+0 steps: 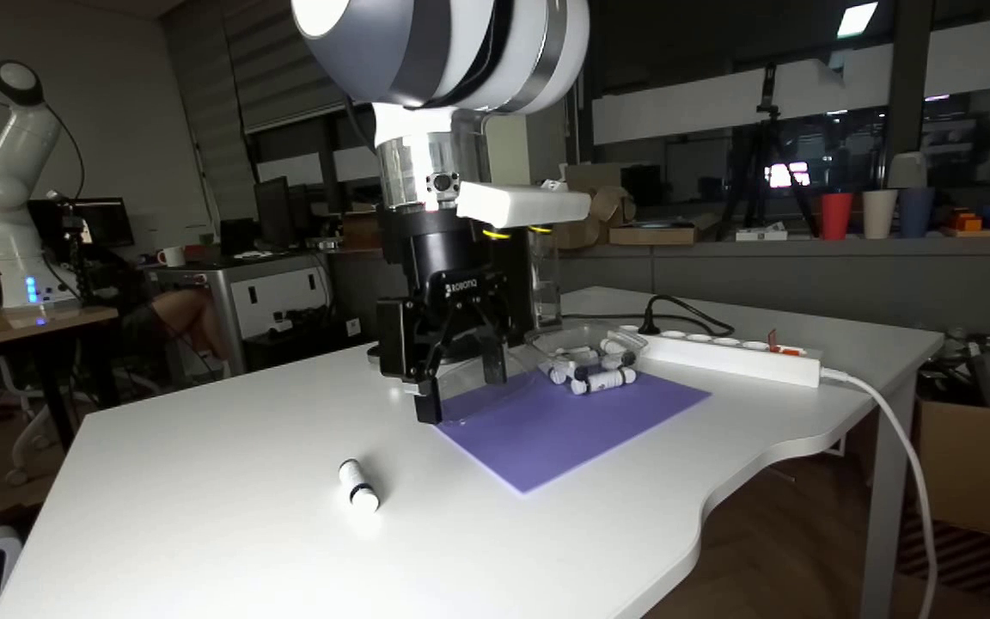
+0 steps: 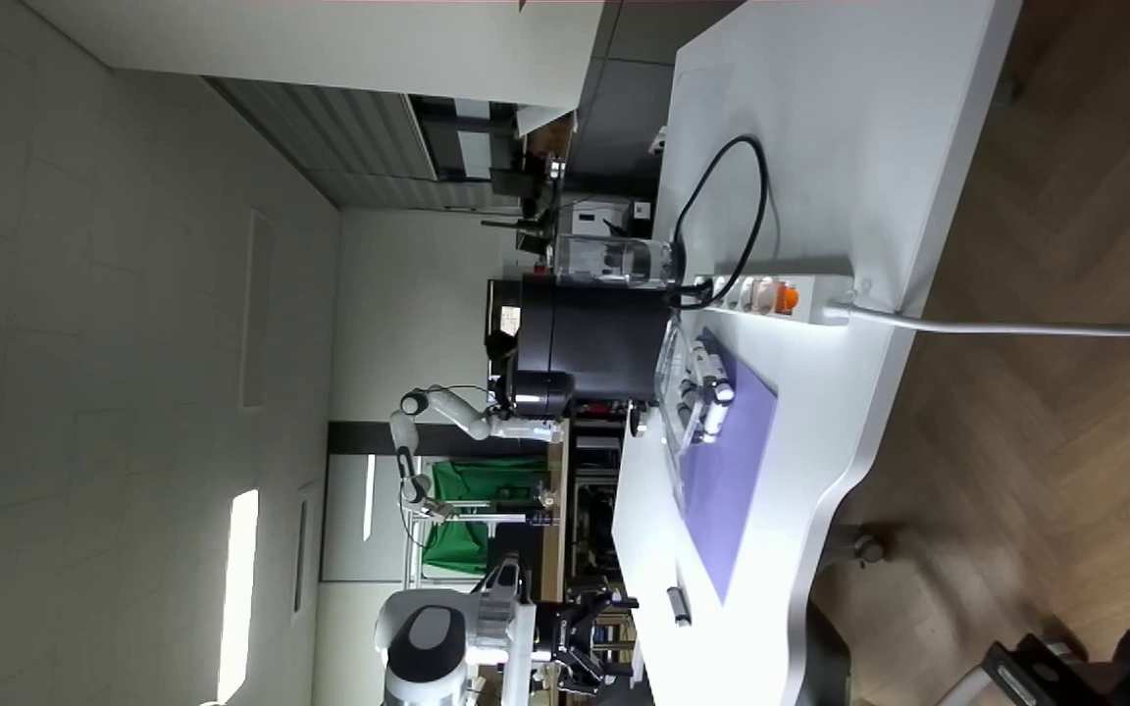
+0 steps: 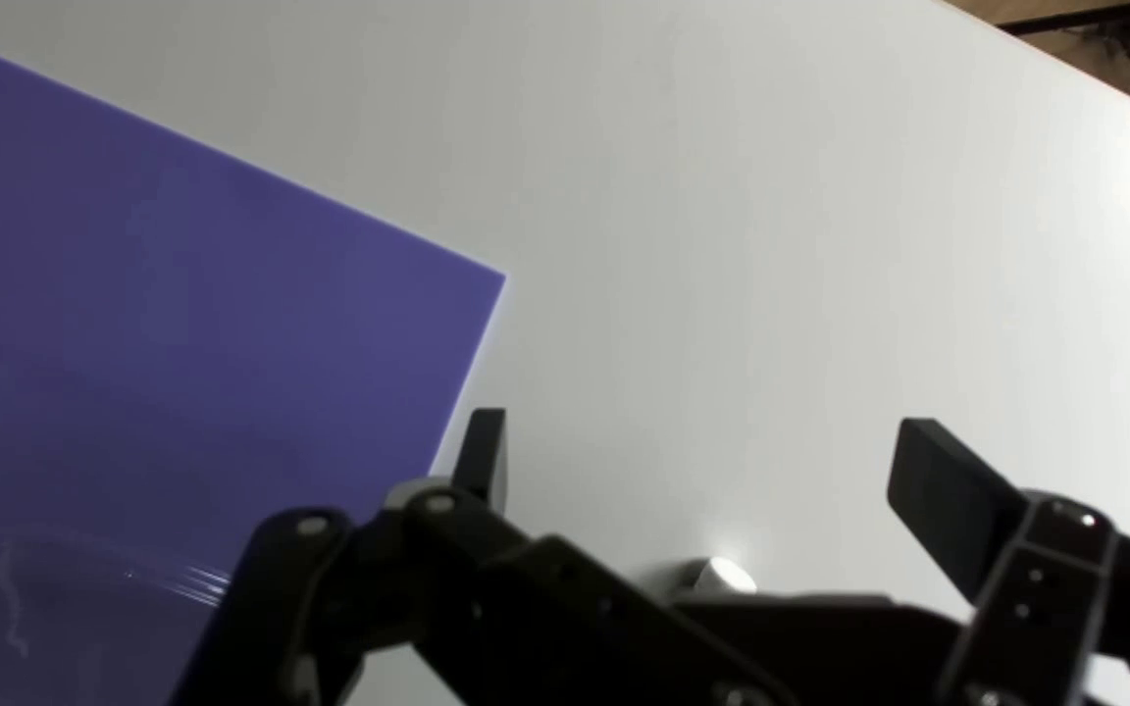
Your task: Put the bottle in the pack on the table
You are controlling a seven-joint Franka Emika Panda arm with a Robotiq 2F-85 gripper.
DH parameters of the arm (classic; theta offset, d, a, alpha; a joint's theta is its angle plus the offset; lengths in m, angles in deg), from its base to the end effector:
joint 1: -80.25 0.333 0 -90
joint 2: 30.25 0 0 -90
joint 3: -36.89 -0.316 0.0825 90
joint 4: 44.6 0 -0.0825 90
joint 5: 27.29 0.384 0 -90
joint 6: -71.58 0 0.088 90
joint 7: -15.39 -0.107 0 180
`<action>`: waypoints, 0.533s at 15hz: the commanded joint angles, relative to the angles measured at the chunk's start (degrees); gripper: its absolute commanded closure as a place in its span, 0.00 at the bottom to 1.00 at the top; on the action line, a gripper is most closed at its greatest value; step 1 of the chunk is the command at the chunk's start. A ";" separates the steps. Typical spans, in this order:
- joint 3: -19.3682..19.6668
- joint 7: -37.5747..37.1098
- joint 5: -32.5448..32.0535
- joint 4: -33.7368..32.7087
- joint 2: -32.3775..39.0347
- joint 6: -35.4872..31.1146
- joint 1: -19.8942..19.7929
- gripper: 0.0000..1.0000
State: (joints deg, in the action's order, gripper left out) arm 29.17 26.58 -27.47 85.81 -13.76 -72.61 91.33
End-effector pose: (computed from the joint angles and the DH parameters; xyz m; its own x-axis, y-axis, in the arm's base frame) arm 0.5020 0.1722 0.2263 0.8661 0.4985 -0.0368 0.4969 -0.8667 -0.0444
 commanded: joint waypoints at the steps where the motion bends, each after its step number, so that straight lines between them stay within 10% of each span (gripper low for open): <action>1: -1.07 -0.36 -0.51 -0.08 0.03 0.14 -1.09 0.00; 8: -0.17 -4.48 0.40 -10.23 7.23 -1.25 -1.27 0.00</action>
State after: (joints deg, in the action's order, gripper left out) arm 29.05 26.47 -27.39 82.93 -11.81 -74.23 90.53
